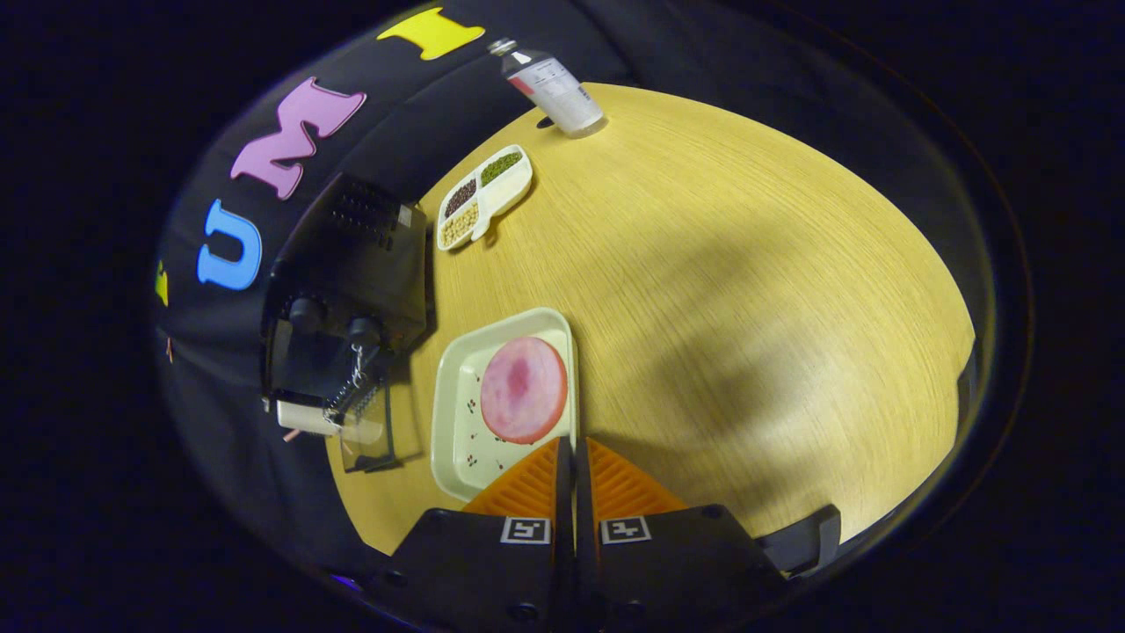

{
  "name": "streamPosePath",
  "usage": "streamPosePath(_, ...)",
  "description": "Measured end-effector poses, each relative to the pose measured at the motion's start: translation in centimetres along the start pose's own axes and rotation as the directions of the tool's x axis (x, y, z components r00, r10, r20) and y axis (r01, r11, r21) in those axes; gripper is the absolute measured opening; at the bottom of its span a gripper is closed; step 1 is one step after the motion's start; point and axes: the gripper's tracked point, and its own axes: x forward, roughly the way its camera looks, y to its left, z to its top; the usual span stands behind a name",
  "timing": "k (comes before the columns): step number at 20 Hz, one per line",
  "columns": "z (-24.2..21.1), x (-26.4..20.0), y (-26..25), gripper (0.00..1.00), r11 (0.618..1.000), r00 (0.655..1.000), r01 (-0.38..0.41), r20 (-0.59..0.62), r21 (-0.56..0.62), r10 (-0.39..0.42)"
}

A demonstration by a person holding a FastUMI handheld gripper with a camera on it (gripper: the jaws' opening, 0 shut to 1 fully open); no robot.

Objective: Open the toaster oven, put the food inside, and close the toaster oven door.

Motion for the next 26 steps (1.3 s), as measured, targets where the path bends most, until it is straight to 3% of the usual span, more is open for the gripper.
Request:
streamPosePath(6, -0.5, -2.3, 0.7, 0.07, 0.991, 0.998, -0.014, 0.068, 0.133, 0.005)
streamPosePath(15, -3.5, -5.5, 5.3, 0.07, 0.948, 0.978, -0.125, 0.198, 0.292, 0.068)
streamPosePath(20, -5.8, -6.9, 10.1, 0.07, 0.92, 0.963, -0.214, 0.23, 0.329, 0.142)
streamPosePath(26, -7.8, -5.4, 16.6, 0.06, 0.917, 0.951, -0.275, 0.224, 0.288, 0.215)
